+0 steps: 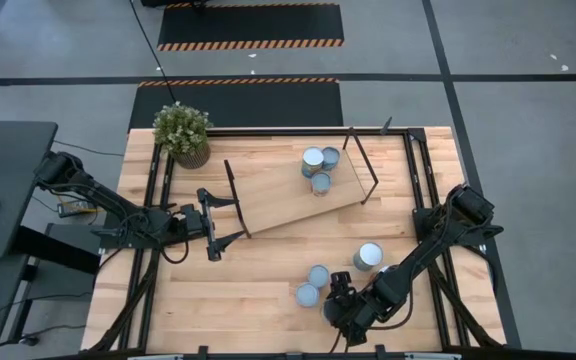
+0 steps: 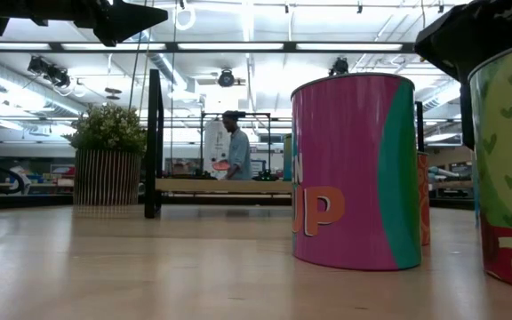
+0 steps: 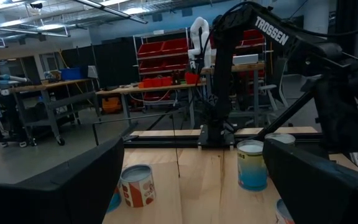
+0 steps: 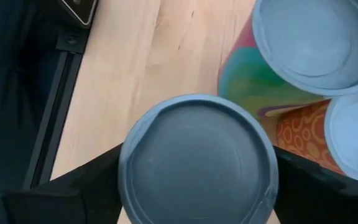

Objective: Pick and place cans onto a shelf
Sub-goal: Put the green can on the shelf

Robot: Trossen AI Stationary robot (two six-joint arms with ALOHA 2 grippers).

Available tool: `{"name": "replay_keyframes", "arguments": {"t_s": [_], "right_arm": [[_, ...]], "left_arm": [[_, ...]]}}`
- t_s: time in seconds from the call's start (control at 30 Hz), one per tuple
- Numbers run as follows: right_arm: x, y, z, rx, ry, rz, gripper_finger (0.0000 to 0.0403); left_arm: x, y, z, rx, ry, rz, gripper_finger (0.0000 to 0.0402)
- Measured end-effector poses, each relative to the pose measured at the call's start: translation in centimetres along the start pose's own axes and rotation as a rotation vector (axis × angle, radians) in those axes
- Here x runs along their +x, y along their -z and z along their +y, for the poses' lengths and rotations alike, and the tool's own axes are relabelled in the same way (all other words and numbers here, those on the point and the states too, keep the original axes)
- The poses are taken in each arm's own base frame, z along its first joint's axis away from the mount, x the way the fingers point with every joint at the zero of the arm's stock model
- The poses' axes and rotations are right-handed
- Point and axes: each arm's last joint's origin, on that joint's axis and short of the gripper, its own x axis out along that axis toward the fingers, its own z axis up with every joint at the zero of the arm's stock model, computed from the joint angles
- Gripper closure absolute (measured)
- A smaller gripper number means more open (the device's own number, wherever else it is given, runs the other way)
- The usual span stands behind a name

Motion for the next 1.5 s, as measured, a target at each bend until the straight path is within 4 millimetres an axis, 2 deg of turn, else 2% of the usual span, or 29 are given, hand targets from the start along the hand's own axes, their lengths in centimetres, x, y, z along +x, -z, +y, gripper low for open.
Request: {"name": "replay_keyframes", "arguments": {"t_s": [0.17, 0.3, 0.47, 0.67, 0.83, 1.03, 1.2, 1.33, 1.5], "right_arm": [[0.1, -0.4, -0.4, 0.020, -0.032, -0.001, 0.0107], [-0.5, -1.4, -0.7, 0.022, -0.067, 0.023, 0.0112], [-4.5, -3.7, -1.6, 0.006, -0.055, 0.023, 0.0102], [-9.5, -5.2, -4.0, -0.082, 0.090, -0.053, 0.0106], [-11.0, -6.4, -7.7, -0.138, 0.222, -0.108, 0.0103], [-10.0, -8.1, -13.3, -0.193, 0.292, -0.080, 0.0103], [-9.0, -9.3, -19.1, -0.191, 0.307, -0.095, 0.0103], [-7.0, -9.5, -23.6, -0.177, 0.318, -0.056, 0.0104], [-3.9, -8.9, -28.2, -0.127, 0.250, -0.011, 0.0101]], "left_arm": [[0.0, 0.0, 0.0, 0.000, 0.000, 0.000, 0.0013], [0.0, 0.0, 0.0, 0.000, 0.000, 0.000, 0.0013], [0.0, 0.0, 0.0, 0.000, 0.000, 0.000, 0.0013], [0.0, 0.0, 0.0, 0.000, 0.000, 0.000, 0.0013], [0.0, 0.0, 0.0, 0.000, 0.000, 0.000, 0.0013], [0.0, 0.0, 0.0, 0.005, 0.000, 0.000, 0.0013], [0.0, 0.0, 0.0, 0.007, 0.000, 0.001, 0.0013], [0.0, 0.1, 0.0, 0.014, 0.002, 0.009, 0.0013], [0.0, 0.2, 0.0, 0.023, 0.003, 0.017, 0.0013]]}}
